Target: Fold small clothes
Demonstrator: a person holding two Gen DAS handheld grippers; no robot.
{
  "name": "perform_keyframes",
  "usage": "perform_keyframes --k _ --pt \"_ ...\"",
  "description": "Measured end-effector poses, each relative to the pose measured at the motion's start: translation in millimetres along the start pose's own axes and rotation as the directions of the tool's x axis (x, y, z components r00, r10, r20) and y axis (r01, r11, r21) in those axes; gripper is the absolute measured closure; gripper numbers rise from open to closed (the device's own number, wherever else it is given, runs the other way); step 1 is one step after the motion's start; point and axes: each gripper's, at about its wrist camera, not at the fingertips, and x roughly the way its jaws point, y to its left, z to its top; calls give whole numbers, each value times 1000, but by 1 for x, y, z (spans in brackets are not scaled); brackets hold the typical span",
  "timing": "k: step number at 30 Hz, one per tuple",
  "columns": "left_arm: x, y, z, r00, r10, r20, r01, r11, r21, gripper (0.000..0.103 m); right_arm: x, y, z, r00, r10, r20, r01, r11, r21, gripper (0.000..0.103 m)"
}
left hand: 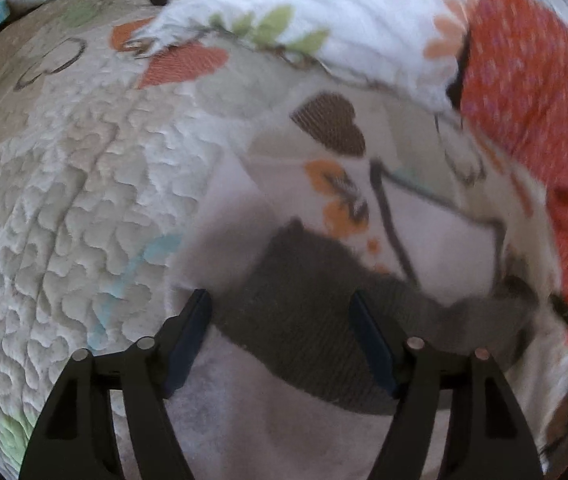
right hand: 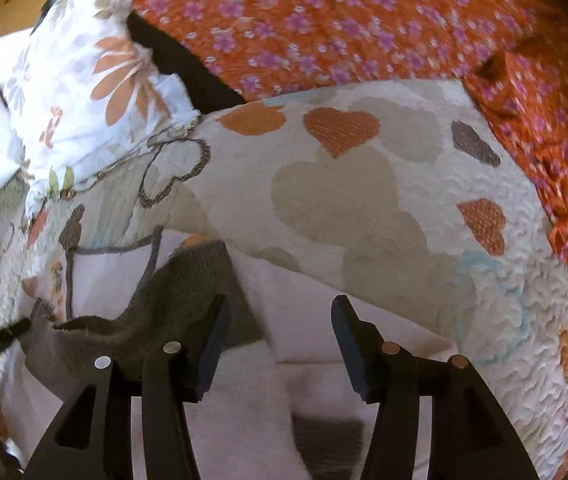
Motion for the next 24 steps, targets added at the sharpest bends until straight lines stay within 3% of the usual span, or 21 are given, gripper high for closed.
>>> perform_keyframes --k 2,6,8,12,13,14,15,16,18,21,24 --pt "1 -6 -1 999 45 -4 -44 998 37 88 0 -10 -1 998 66 -7 -66 997 39 45" --pt "-7 4 5 998 58 26 -57 998 -37 99 9 -9 -1 987 160 -14 -159 985 73 41" --pt "-10 14 9 996 83 44 -79 993 -87 99 18 -2 1 985 172 -24 -170 983 63 41" --pt "-8 23 12 998 55 30 -50 989 -143 99 44 14 -3 982 176 -69 -172 983 58 44" --pt "-8 21 12 998 57 30 -52 989 -141 99 47 17 -4 981 178 -74 -174 983 57 51" --pt "-8 19 13 998 55 30 -50 989 -138 99 47 18 -5 981 178 -78 -174 983 54 71" --pt "-9 18 13 998 50 33 -45 990 -137 99 46 20 -4 980 181 -81 -176 983 59 85" --pt "-12 16 14 998 42 39 -36 990 -136 99 43 17 -3 976 206 -77 -200 977 78 93" --pt "-18 14 14 998 35 53 -27 991 -132 99 29 9 -2 971 230 -61 -221 967 124 96" --pt "-27 14 13 996 45 78 -35 992 -122 99 0 -4 -1 993 120 -8 -118 986 117 98" --pt "-26 20 12 995 66 73 -56 989 -134 93 -9 -25 -3 1000 24 -5 -23 989 145 98"
